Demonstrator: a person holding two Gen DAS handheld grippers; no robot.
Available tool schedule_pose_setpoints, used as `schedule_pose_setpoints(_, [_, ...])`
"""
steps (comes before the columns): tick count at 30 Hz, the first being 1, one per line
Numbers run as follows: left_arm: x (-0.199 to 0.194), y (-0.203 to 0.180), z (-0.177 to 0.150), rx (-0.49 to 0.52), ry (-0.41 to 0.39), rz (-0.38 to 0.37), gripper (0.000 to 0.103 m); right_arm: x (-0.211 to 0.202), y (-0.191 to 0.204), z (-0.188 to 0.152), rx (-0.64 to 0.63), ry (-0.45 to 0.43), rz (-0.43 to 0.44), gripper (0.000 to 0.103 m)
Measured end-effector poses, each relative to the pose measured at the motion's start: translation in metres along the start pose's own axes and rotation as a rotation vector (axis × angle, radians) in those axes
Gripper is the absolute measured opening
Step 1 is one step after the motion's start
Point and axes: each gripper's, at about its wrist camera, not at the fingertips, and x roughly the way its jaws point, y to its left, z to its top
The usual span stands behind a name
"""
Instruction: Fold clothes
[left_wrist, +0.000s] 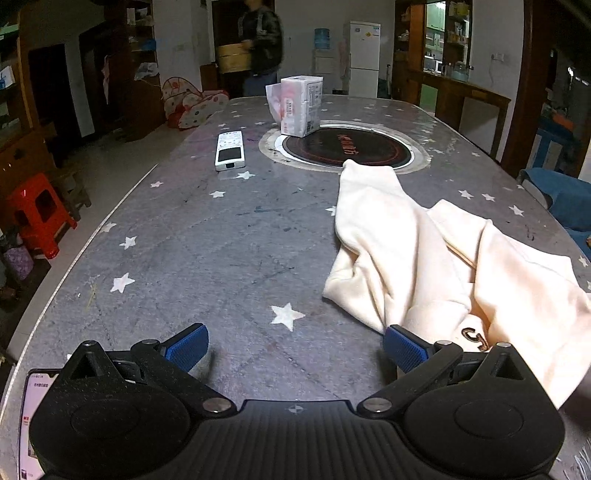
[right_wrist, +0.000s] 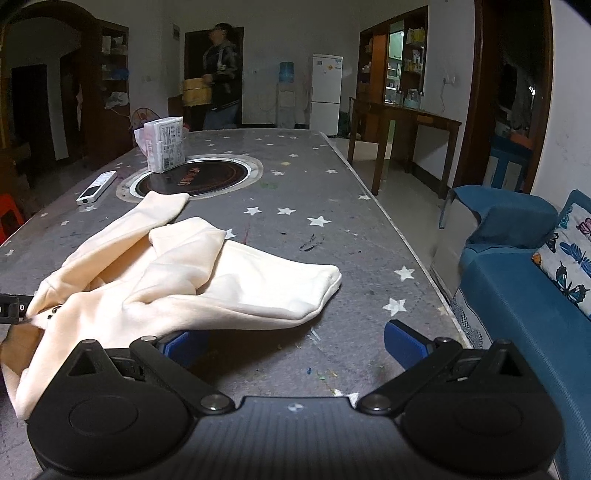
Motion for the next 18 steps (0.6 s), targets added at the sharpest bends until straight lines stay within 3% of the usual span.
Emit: schedule_pose_setpoints(18, [-0.002,-0.005,0.002,0.011,0.002,-0.003,0.103,-0.013,0.005,0.004,-0.005,-0.033,-0.002,0.102])
